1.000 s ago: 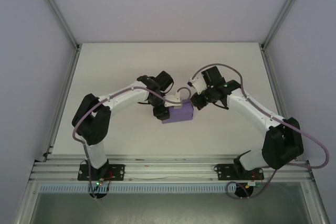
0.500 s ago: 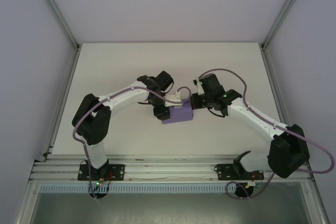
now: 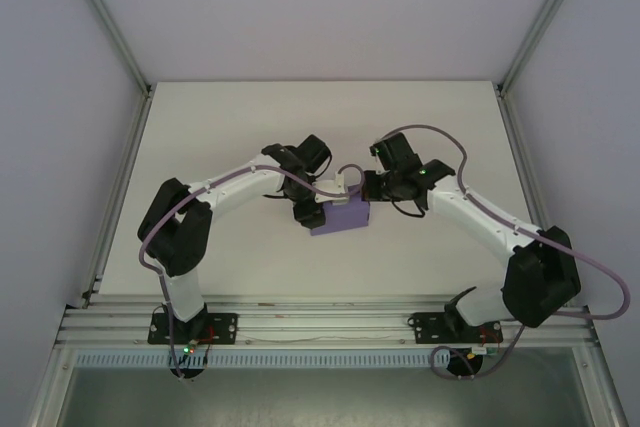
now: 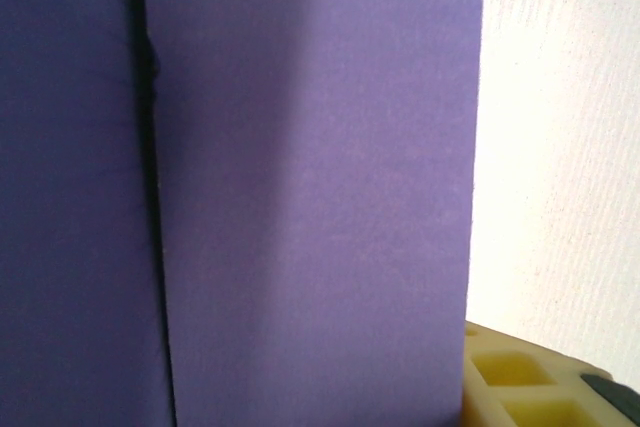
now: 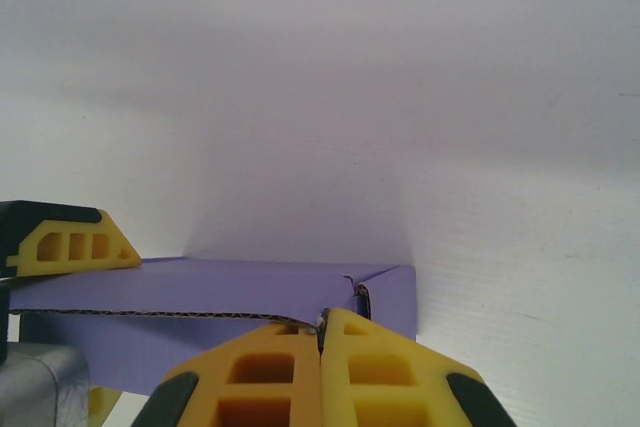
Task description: Assemble paper box
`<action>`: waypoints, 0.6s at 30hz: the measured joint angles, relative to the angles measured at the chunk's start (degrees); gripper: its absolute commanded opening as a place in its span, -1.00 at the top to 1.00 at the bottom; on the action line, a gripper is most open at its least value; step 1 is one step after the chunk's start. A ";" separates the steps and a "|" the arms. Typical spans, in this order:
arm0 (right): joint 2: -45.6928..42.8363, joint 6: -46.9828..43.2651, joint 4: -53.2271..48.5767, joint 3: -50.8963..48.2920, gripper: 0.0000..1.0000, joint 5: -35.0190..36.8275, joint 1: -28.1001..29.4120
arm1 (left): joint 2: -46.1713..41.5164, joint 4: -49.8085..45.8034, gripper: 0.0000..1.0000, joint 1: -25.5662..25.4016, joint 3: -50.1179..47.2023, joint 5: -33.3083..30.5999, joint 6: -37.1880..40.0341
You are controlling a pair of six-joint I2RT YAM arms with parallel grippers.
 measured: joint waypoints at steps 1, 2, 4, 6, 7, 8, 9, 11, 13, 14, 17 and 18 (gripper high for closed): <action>-0.02 -0.74 0.24 -0.13 1.00 -0.02 0.00 | 0.00 0.04 0.01 0.00 -0.02 0.00 0.00; -0.17 -1.64 1.03 -0.68 1.00 0.00 -0.02 | 0.00 0.13 0.01 0.00 0.00 0.00 0.00; -1.29 -4.00 4.50 -3.21 1.00 0.02 -0.04 | 0.00 0.35 0.00 0.02 0.00 -0.02 -0.07; -3.06 -6.14 8.55 -6.51 1.00 0.07 -0.02 | 0.00 0.39 -0.03 0.00 -0.02 -0.13 -0.35; -4.02 -7.02 10.67 -8.22 1.00 0.17 -0.02 | 0.00 0.50 -0.07 0.00 -0.02 -0.17 -0.42; -4.72 -7.61 12.26 -9.49 1.00 0.24 -0.02 | 0.00 0.70 -0.10 0.00 -0.02 -0.24 -0.46; -5.20 -8.02 13.66 -10.47 1.00 0.26 -0.04 | 0.00 0.79 -0.11 0.00 -0.02 -0.31 -0.68; -6.10 -8.63 16.31 -12.37 1.00 0.28 -0.04 | 0.00 0.87 -0.24 0.00 -0.02 -0.44 -1.03; -6.75 -9.05 17.92 -13.62 1.00 0.26 -0.02 | 0.00 1.09 -0.42 0.00 -0.02 -0.42 -1.38; -6.99 -9.25 18.60 -14.14 1.00 0.28 -0.02 | 0.00 1.31 -0.46 0.00 -0.04 -0.42 -1.55; -7.76 -9.62 20.74 -15.80 1.00 0.70 0.09 | -0.24 2.51 -1.00 0.00 -0.22 -0.33 -2.56; -8.02 -9.62 21.31 -16.26 1.00 1.18 0.28 | -0.50 3.02 -1.00 0.00 -0.39 -0.39 -3.02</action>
